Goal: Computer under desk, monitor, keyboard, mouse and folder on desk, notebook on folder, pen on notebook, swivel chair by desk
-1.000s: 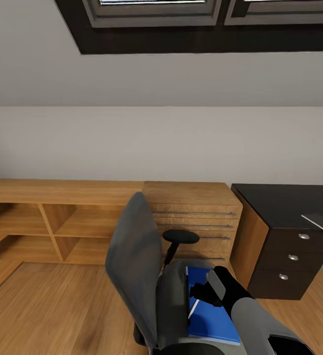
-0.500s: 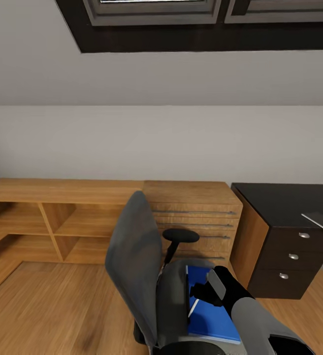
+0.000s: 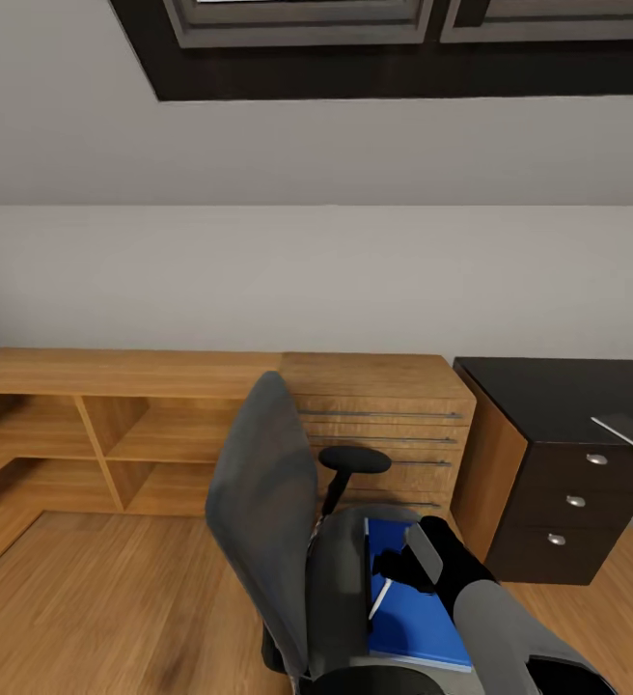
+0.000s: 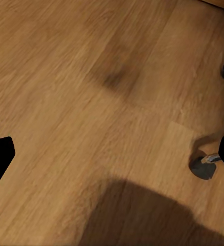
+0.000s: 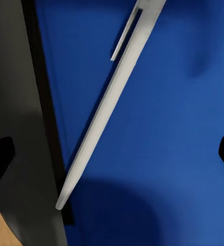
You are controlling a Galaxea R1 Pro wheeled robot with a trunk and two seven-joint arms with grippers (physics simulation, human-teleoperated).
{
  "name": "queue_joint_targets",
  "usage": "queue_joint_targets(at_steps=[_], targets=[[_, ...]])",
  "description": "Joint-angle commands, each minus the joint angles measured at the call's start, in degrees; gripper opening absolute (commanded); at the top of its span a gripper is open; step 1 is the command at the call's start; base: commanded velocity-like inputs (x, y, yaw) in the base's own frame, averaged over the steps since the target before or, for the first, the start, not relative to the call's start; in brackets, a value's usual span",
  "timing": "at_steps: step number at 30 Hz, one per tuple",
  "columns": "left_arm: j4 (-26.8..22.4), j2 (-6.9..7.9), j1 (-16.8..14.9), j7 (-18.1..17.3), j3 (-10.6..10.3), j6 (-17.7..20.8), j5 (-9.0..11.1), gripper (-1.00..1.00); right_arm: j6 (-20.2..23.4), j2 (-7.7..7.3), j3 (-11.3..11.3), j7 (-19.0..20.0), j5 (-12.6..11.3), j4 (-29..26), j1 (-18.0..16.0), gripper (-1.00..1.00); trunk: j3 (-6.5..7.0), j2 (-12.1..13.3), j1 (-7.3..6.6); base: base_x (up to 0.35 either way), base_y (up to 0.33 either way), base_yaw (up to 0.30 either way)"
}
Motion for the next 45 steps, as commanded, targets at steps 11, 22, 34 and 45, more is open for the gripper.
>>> queue_joint_targets(at_steps=[11, 22, 34, 45], targets=[[0.0, 0.01, 0.0, -0.3, -0.4, -0.1, 0.6, 1.0, 0.1, 0.07, 0.1, -0.5, -0.5, -1.3, 0.0, 1.0, -0.06, 0.0, 0.0, 0.0, 0.0, 0.0], [0.0, 0.01, 0.0, -0.3, -0.4, -0.1, 0.6, 1.0, -1.9, 0.08, 0.2, -0.5, -0.5, -3.1, 0.0, 1.0, -0.06, 0.0, 0.0, 0.0, 0.0, 0.0], [0.1, 0.01, 0.0, -0.3, -0.4, -0.1, 0.6, 1.0, -2.6, 0.02, 0.2, -0.5, -0.4, -3.6, 0.0, 1.0, -0.06, 0.0, 0.0, 0.0, 0.0, 0.0], [0.0, 0.01, 0.0, -0.3, -0.5, -0.1, 0.6, 1.0, -2.6, 0.07, 0.3, -0.6, -0.4, -3.6, 0.0, 1.0, -0.06, 0.0, 0.0, 0.0, 0.0, 0.0]])
